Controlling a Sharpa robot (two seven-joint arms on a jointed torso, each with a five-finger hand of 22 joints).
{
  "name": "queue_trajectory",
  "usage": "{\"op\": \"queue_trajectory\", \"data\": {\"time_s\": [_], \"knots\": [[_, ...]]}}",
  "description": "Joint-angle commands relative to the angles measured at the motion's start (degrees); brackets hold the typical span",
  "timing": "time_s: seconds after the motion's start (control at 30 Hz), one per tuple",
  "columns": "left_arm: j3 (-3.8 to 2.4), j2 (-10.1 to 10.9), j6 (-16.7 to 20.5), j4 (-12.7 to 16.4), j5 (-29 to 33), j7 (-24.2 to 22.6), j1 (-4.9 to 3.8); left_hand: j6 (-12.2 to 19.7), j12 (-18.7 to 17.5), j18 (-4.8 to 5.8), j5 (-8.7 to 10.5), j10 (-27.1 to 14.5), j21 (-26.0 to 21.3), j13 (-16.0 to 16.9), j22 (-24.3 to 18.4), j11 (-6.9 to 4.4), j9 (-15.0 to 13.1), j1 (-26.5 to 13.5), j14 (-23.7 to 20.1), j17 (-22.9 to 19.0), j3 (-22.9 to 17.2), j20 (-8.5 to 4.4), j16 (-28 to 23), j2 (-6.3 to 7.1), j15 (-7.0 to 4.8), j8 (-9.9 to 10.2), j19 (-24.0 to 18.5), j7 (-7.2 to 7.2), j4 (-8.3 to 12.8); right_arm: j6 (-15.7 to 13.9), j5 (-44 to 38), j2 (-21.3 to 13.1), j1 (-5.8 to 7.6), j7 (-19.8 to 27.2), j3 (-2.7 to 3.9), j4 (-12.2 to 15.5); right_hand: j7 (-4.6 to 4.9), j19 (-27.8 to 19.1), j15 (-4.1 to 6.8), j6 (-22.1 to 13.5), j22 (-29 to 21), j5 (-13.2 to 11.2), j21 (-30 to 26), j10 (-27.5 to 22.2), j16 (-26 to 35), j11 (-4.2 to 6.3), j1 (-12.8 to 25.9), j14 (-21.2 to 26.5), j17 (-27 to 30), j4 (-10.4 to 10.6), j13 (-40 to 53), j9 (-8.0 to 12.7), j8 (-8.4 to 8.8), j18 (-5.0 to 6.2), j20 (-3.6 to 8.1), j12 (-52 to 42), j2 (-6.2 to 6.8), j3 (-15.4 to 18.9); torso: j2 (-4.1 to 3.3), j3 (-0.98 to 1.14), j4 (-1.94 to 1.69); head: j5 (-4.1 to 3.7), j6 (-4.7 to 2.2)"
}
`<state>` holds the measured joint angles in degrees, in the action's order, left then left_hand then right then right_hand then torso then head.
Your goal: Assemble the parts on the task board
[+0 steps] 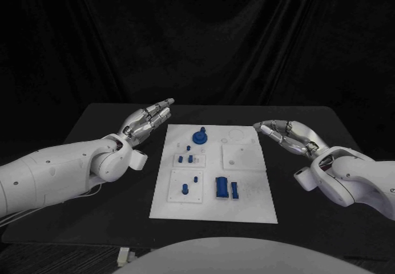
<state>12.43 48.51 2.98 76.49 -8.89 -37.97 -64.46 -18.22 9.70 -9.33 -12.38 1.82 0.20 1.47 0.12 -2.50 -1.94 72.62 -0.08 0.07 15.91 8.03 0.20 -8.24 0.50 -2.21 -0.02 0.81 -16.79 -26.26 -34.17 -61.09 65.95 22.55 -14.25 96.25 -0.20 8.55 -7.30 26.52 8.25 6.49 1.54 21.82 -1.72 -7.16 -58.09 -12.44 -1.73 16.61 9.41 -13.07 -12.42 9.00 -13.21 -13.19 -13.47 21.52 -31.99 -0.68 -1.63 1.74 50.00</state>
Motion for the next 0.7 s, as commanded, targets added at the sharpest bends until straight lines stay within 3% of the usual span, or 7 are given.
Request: {"op": "queue_trajectory", "data": {"time_s": [0.03,0.27,0.5,0.53,0.57,0.63,0.7], "knots": [[-0.05,-0.3,2.6,-0.1,0.4,-8.6,0.34,2.5,-1.2,-0.95,2.84,-0.3,-0.2,-0.2,-0.1,-1.17,0.2,-1.3,0.1,-0.1,0.4,-0.66,-0.2,0.26,-0.72,0.5,0.0,1.78,0.0,4.3,5.1,0.4,-0.52,7.2,0.05,-0.7,-1.78,-5.3,0.93,-3.1,-4.6,-0.3,-0.7,-6.8,0.7,1.3,-0.5,6.5,0.7,0.0,-3.1,3.3,0.7,0.88,0.22,1.0,-0.49,0.8,0.12,0.16,0.38,0.17,0.0],[-0.05,-1.0,2.7,-0.4,0.4,-7.2,0.84,16.1,-7.7,-0.94,7.39,-1.9,-0.2,-1.1,-0.1,-1.57,1.5,-5.6,0.1,-0.1,-1.4,-3.37,-0.2,1.21,-2.82,1.8,0.0,10.07,0.0,6.2,5.5,0.7,-1.6,7.5,0.04,-1.4,-5.89,-8.3,3.04,-13.0,-7.8,0.1,-1.4,-16.1,1.5,3.93,-1.2,11.6,1.5,-0.1,-6.6,9.4,5.69,1.11,0.97,2.2,-0.6,1.3,0.22,0.18,0.23,-0.52,0.0],[-0.06,-1.2,2.7,-0.4,0.4,-6.2,1.11,17.9,-9.6,-1.0,8.64,-1.8,-0.2,-1.4,-0.1,-3.2,1.9,-7.4,0.1,-0.1,-2.0,-5.14,-0.2,1.04,-4.86,2.1,0.0,9.42,0.0,6.4,5.6,0.9,-2.41,7.4,0.04,-2.0,-8.47,-8.6,7.02,-22.3,-8.2,0.1,-1.5,-18.8,1.6,5.54,-0.6,12.0,1.6,0.0,-7.5,12.3,11.36,1.13,1.72,1.7,-0.68,1.4,0.24,0.13,0.51,-0.73,0.0],[-0.06,-1.3,2.6,-0.4,0.4,-6.0,1.15,17.8,-9.7,-1.06,8.82,-1.8,-0.2,-1.5,-0.1,-3.59,1.8,-7.6,0.1,-0.1,-2.0,-6.09,-0.2,1.12,-5.47,2.1,0.0,8.86,0.0,6.3,5.6,0.9,-2.58,7.4,0.04,-2.1,-8.1,-8.6,8.0,-22.6,-8.2,0.1,-1.5,-19.3,1.6,6.1,-0.5,12.2,1.6,0.0,-7.6,12.3,11.59,1.15,2.4,1.8,-0.69,1.3,0.31,0.11,0.55,-0.72,0.0],[0.0,-1.1,2.1,-0.5,0.0,-0.6,1.03,18.2,-9.7,2.87,12.38,-1.8,-0.2,-1.5,-0.1,2.5,1.9,-26.9,0.1,-0.1,-6.1,-8.03,-0.2,3.36,-0.5,2.2,0.0,6.11,5.2,4.9,4.8,0.9,-2.27,6.1,0.02,-2.0,-5.64,-8.6,7.3,-26.5,-8.2,-2.1,-1.5,-21.8,1.7,7.16,17.0,12.4,1.7,-5.0,-9.4,13.1,12.42,-2.72,5.33,5.3,3.64,-5.7,0.17,0.17,0.34,-0.76,0.0],[-0.11,-1.1,2.5,-0.4,0.1,-0.5,1.05,18.2,-9.7,4.72,12.38,-1.8,-0.2,-1.5,-0.1,2.5,1.9,-41.2,0.1,-0.1,-9.5,-8.03,-0.2,8.24,-0.5,2.2,0.0,3.86,8.9,4.6,5.2,1.1,-2.31,6.1,0.19,-2.0,0.2,-8.6,7.3,-26.5,-8.2,-6.5,-1.5,-21.8,1.7,7.16,29.7,12.4,1.7,-8.9,-9.4,13.1,12.42,-4.4,7.97,7.9,5.79,-11.0,0.18,0.17,0.36,-0.77,-0.18],[-0.38,-1.2,3.3,-0.1,0.3,-0.3,1.12,18.2,-9.7,9.33,12.38,-1.8,-0.2,-1.5,-0.1,2.5,1.9,-50.9,0.1,-0.1,-11.4,-8.03,-0.2,8.24,-0.5,2.2,0.0,-0.81,11.3,4.0,6.0,1.5,-2.41,6.2,0.59,-2.1,0.2,-8.6,7.3,-26.5,-8.2,-6.5,-1.5,-21.8,1.7,7.16,38.8,12.4,1.7,-11.4,-9.4,13.1,12.42,-9.0,13.21,13.2,8.13,-14.3,0.19,0.18,0.39,-0.8,-0.6]]}}
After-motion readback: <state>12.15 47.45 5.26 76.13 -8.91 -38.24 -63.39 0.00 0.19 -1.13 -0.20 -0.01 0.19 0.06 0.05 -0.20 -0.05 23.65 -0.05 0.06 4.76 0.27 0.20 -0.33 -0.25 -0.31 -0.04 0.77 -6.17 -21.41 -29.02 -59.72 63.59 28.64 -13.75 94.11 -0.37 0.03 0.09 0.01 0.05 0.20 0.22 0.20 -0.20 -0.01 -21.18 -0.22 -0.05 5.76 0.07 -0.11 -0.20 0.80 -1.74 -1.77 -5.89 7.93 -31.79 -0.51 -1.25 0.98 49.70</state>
